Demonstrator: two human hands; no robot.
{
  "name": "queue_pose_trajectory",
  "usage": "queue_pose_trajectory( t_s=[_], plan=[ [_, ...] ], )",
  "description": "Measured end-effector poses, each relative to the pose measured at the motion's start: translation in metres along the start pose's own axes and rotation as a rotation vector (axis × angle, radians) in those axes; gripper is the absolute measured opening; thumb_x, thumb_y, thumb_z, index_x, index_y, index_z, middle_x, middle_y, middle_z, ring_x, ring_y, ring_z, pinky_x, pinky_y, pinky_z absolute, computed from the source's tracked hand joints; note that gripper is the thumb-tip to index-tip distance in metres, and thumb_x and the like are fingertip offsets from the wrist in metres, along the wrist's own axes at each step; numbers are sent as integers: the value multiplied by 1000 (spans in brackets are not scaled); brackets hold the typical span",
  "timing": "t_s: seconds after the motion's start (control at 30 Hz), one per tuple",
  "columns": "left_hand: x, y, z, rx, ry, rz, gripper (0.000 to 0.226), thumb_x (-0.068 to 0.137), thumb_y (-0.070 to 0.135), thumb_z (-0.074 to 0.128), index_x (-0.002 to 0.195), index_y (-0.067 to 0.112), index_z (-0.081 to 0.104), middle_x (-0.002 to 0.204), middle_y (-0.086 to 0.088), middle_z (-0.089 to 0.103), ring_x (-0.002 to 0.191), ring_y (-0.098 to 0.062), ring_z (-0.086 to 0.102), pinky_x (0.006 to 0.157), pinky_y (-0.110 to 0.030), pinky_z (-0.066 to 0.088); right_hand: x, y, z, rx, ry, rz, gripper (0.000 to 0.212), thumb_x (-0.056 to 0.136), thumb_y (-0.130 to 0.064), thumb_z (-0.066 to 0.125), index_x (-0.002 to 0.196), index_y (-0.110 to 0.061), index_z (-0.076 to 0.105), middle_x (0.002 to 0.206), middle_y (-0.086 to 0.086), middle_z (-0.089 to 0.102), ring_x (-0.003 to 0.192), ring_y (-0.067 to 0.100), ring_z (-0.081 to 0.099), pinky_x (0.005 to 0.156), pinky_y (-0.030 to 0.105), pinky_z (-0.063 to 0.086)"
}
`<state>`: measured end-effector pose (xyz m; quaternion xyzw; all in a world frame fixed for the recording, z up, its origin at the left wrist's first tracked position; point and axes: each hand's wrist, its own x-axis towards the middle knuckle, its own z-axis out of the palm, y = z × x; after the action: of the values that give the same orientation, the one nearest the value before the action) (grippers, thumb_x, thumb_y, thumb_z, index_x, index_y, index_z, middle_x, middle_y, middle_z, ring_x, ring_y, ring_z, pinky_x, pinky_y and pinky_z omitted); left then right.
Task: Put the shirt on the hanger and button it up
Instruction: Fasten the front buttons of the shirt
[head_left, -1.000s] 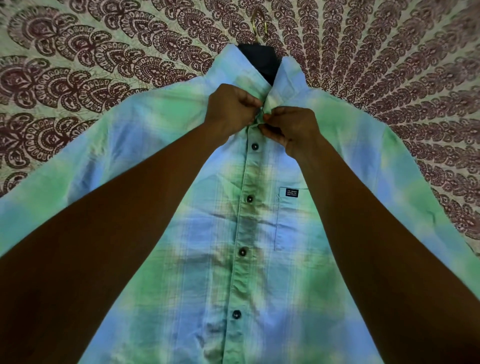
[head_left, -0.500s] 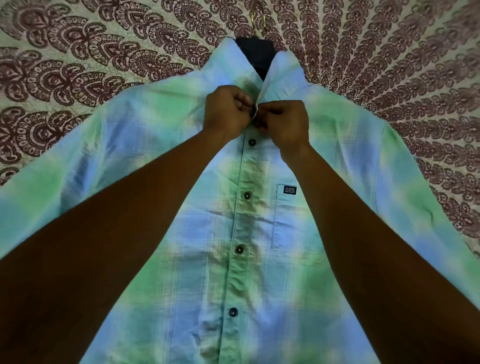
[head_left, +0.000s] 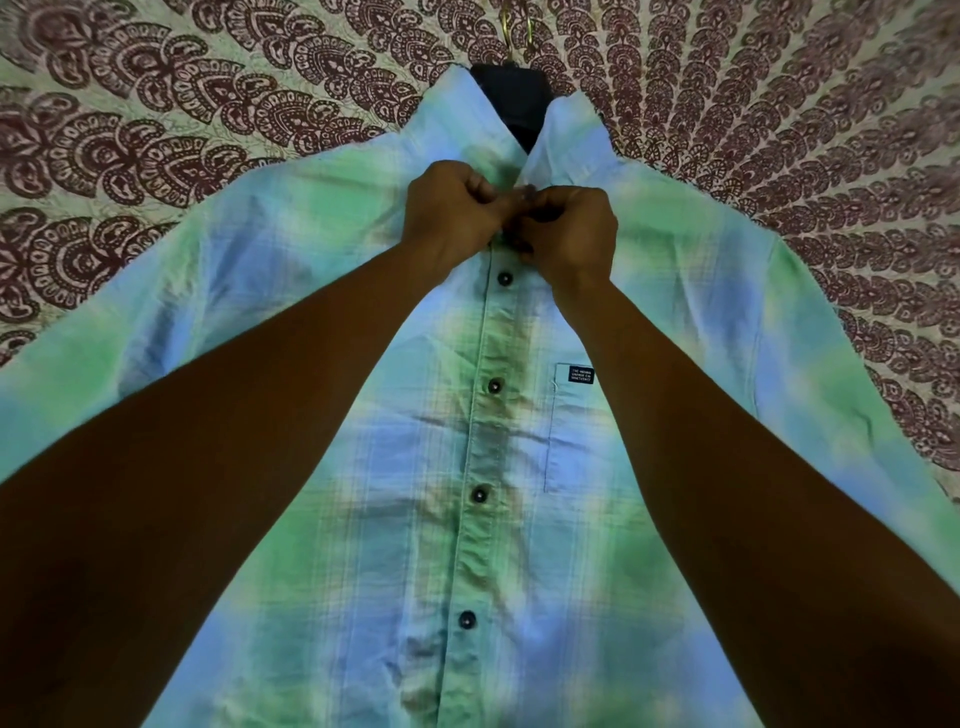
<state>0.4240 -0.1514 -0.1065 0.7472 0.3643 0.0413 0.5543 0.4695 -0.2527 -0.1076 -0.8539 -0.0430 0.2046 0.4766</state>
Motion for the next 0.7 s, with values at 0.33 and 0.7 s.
queue_pose_trajectory(
  t_s=[0.33,0.7],
  plan=[
    [6,-13,-1,-3,57,79,29,83,12,64,65,26,46,73,-13,63,79,-32,67,73,-48,56,6,-4,-2,-1,-30,-18,22,65,-17,83,60,-25,63,76,6,71,71,24,69,73,47,57],
    [2,2,-4,-174,-83,-65,24,81,13,70,61,13,57,61,-6,60,46,-6,58,52,-19,51,0,-2,0,92,9,18,21,64,-6,81,65,-20,65,72,6,69,71,21,67,76,44,57]
  ],
)
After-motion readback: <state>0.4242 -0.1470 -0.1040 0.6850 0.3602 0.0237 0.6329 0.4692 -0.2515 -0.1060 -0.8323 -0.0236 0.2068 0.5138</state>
